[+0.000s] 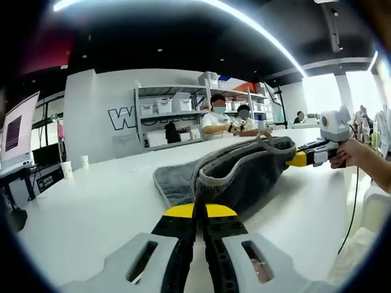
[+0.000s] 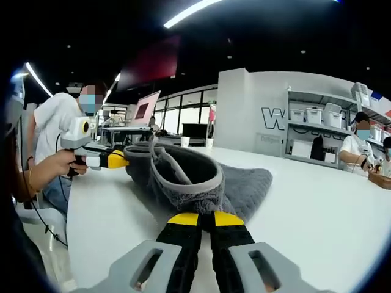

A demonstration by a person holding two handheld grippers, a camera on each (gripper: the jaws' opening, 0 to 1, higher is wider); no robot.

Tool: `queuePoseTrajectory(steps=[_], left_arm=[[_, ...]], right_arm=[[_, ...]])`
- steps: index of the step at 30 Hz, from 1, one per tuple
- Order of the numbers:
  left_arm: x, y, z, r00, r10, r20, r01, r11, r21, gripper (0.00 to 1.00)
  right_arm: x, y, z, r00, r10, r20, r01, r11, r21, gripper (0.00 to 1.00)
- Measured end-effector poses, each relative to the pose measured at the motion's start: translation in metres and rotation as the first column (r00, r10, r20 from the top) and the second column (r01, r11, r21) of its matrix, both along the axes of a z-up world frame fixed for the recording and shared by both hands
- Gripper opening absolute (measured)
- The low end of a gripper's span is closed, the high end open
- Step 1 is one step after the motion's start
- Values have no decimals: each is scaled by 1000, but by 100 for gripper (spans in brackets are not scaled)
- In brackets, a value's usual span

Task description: Open the folded towel by lifting each exposed corner and separating the folded layers until the towel lies flat within the target outline without major curled edges

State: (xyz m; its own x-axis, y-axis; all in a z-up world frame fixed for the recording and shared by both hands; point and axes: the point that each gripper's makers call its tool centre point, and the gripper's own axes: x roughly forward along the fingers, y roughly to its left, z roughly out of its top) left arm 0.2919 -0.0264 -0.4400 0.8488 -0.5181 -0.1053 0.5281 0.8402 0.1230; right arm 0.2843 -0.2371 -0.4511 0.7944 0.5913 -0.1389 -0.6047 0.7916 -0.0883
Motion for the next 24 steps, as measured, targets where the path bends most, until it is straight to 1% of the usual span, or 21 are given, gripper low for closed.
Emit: queuePoseTrajectory(steps=[2,8,15,18,24], left_arm=[[-1,1,-3,1000,0,-10,0,1000,0,3],[-5,0,-3,1000,1,-5,-1,999,44,3],[-10,2,-7,1000,5,-9,-4,996,89,3],[-12,2,-9,1000,3,-20,-1,995,97,3],[-14,2,-11,1000,7,-15,-5,993,114,2]], right_arm=[[-1,0,-2,1000,1,-6,-1,1000,1,0],[-3,0,-6,1000,0,-17,0,1000,-6,0],[-6,-1,-10,1000,-2,-31,1,1000,-27,0],[-6,-1,-11,999,-4,-37,3,999,-35,0],[-7,-1,-13,999,-6,-39,4,999,-49,0]])
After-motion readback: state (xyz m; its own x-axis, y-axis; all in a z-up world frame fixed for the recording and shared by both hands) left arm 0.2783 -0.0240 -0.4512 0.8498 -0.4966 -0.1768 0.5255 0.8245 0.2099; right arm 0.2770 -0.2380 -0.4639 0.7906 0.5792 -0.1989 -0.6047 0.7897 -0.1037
